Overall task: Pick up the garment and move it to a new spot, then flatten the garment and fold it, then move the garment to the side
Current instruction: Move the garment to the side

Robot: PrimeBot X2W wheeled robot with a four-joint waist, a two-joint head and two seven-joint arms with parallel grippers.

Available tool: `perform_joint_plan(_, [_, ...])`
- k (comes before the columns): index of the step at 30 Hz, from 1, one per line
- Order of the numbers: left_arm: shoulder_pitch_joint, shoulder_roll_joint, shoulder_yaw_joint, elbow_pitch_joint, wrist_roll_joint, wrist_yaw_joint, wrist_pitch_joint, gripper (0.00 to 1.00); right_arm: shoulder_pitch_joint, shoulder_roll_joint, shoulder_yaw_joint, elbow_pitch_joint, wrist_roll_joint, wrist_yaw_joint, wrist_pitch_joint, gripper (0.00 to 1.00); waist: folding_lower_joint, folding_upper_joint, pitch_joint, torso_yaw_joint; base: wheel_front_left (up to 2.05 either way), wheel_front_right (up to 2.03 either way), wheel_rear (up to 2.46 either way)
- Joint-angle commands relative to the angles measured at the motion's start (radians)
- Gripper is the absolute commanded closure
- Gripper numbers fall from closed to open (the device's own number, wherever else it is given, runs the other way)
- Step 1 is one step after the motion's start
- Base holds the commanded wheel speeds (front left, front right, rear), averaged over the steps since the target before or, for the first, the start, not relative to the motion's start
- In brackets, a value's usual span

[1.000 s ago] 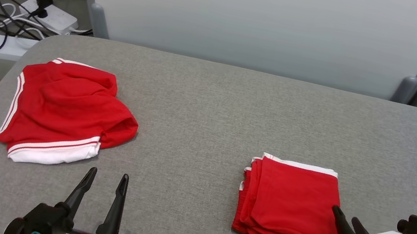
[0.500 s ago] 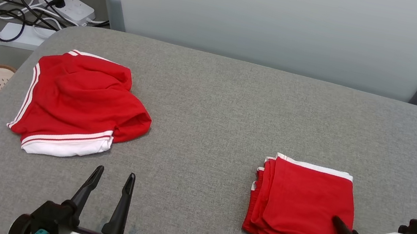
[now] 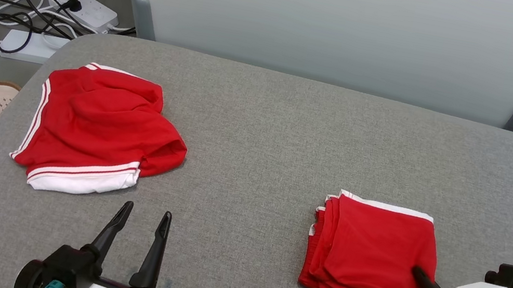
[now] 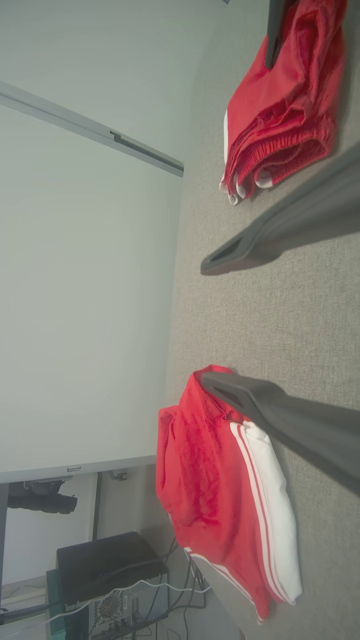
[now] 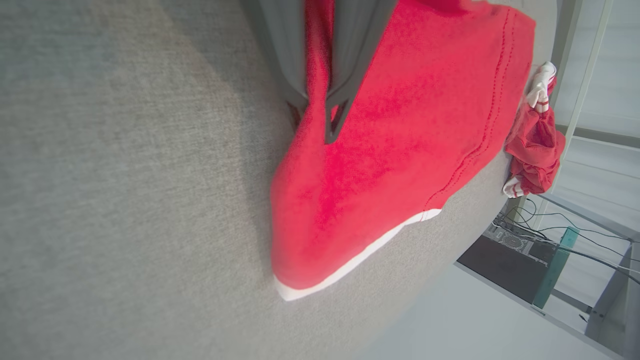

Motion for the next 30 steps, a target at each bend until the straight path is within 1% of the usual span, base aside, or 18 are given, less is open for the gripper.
perform_joint_plan(1, [-0.053, 0.0, 0.03, -0.022, 0.006, -0.003, -0.009, 0.0, -0.024, -0.017, 0.031, -0.031, -0.007, 0.004, -0.02, 1.0, 0.0, 0.0, -0.003, -0.001, 0.0, 0.0, 0.0])
perform_joint_plan(9, [-0.049, -0.003, 0.028, -0.026, 0.005, -0.006, -0.009, 0.0, -0.028, -0.054, 0.107, -0.053, -0.014, 0.004, -0.094, 1.0, 0.0, 0.0, -0.015, -0.013, 0.0, 0.0, 0.0])
perform_joint_plan(14, [-0.052, -0.005, 0.025, -0.031, 0.005, -0.01, -0.009, 0.0, -0.033, -0.081, 0.139, -0.057, -0.013, 0.004, -0.129, 1.0, 0.0, 0.0, -0.01, -0.04, 0.0, 0.0, 0.0])
perform_joint_plan(20, [-0.064, -0.008, 0.019, -0.032, 0.007, -0.015, -0.009, 0.0, -0.041, -0.105, 0.163, -0.059, -0.006, 0.004, -0.159, 1.0, 0.0, 0.0, 0.003, -0.106, 0.0, 0.0, 0.0])
perform_joint_plan(21, [-0.064, -0.008, 0.019, -0.032, 0.007, -0.015, -0.009, 0.0, -0.041, -0.105, 0.163, -0.059, -0.006, 0.004, -0.159, 1.0, 0.0, 0.0, 0.003, -0.106, 0.0, 0.0, 0.0])
perform_joint_plan(30, [-0.106, -0.012, 0.013, -0.031, 0.015, -0.024, -0.009, 0.0, -0.062, -0.124, 0.184, -0.064, 0.005, 0.004, -0.196, 1.0, 0.0, 0.0, 0.034, -0.235, 0.0, 0.0, 0.0])
